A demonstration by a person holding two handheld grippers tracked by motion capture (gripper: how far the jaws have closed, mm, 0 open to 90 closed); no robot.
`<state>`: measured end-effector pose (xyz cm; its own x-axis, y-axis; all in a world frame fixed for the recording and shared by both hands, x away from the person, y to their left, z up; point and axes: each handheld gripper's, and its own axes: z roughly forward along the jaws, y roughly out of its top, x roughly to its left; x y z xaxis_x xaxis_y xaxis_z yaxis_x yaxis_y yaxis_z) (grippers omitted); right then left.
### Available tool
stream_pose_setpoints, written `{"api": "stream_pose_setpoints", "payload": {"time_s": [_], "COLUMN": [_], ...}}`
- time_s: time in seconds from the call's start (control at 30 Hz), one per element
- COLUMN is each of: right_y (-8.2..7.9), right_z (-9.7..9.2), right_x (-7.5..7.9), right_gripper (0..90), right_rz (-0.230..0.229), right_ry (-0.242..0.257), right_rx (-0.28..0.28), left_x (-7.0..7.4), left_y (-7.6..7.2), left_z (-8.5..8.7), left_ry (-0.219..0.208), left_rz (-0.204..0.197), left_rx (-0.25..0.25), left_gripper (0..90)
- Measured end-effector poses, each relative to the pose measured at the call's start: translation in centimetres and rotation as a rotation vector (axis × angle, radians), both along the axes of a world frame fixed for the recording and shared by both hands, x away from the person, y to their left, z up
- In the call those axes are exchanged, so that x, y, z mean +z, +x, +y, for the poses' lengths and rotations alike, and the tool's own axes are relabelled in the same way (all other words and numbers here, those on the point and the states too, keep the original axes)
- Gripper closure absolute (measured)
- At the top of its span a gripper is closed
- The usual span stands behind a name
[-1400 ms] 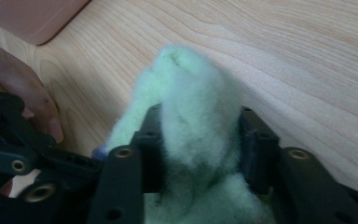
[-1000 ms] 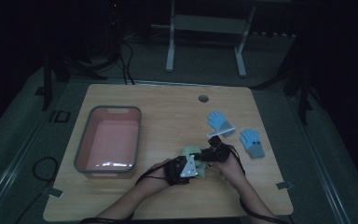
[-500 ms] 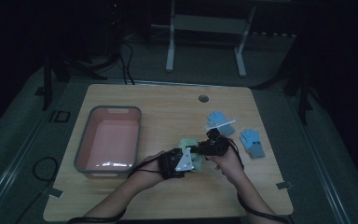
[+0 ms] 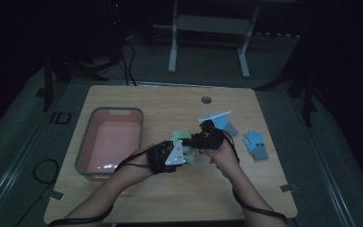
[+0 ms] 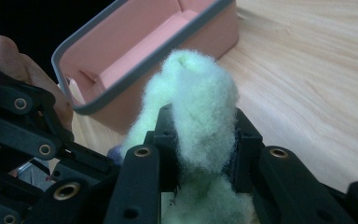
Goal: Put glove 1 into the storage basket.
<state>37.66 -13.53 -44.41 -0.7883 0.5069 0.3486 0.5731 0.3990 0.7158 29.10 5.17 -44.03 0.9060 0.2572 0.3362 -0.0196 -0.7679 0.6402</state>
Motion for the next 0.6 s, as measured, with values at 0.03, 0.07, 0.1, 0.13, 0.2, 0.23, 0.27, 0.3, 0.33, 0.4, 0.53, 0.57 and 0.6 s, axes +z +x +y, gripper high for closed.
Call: {"api": "stream_pose_setpoints", "payload": {"time_s": [0.03,0.07,0.1,0.13,0.2,0.23,0.27,0.3,0.33,0.4,0.53,0.57,0.6], "right_y": [0.1,0.2,0.3,0.4,0.6,0.7,0.8,0.9,1.0,1.1,1.3,1.4,1.4], "right_z": [0.3,0.6,0.9,1.3,2.0,2.3,2.7,3.0,3.4,4.1,5.5,5.9,6.2], "right_x": [0.1,0.3,0.4,0.6,0.7,0.8,0.8,0.9,1.0,1.1,1.6,1.7,1.8], "right_gripper": [70.1,70.1,70.1,70.1,70.1,70.1,70.1,70.1,70.1,70.1,70.2,70.2,70.2], "right_rz": [-0.004,-0.004,-0.008,-0.008,-0.006,-0.005,-0.004,-0.002,-0.001,-0.015,-0.036,-0.037,-0.037], "right_ry": [0.001,0.002,0.0,0.0,0.002,0.003,0.006,0.008,0.011,0.013,0.006,0.004,0.003], "right_rx": [0.002,0.005,0.009,0.013,0.019,0.024,0.026,0.027,0.031,0.028,0.035,0.04,0.042], "left_x": [0.1,0.2,0.3,0.4,0.5,0.6,0.7,0.7,0.8,1.0,1.1,1.1,1.1], "left_y": [0.0,0.0,0.1,0.1,0.1,0.1,0.1,0.2,0.2,0.2,0.3,0.3,0.3], "left_z": [0.3,0.6,0.8,1.2,1.7,2.1,2.4,2.7,3.0,3.8,5.0,5.2,5.5], "left_ry": [0.001,0.002,0.002,0.004,0.006,0.009,0.009,0.008,0.011,0.003,-0.009,-0.002,0.001], "left_rz": [-0.001,-0.007,-0.009,-0.01,-0.009,-0.013,-0.015,-0.017,-0.02,-0.024,-0.026,-0.03,-0.03], "left_rx": [0.004,0.006,0.011,0.015,0.024,0.029,0.034,0.04,0.046,0.063,0.087,0.09,0.095], "left_gripper": [74.4,74.4,74.4,74.4,74.4,74.4,74.4,74.4,74.5,74.4,74.5,74.5,74.5]}}
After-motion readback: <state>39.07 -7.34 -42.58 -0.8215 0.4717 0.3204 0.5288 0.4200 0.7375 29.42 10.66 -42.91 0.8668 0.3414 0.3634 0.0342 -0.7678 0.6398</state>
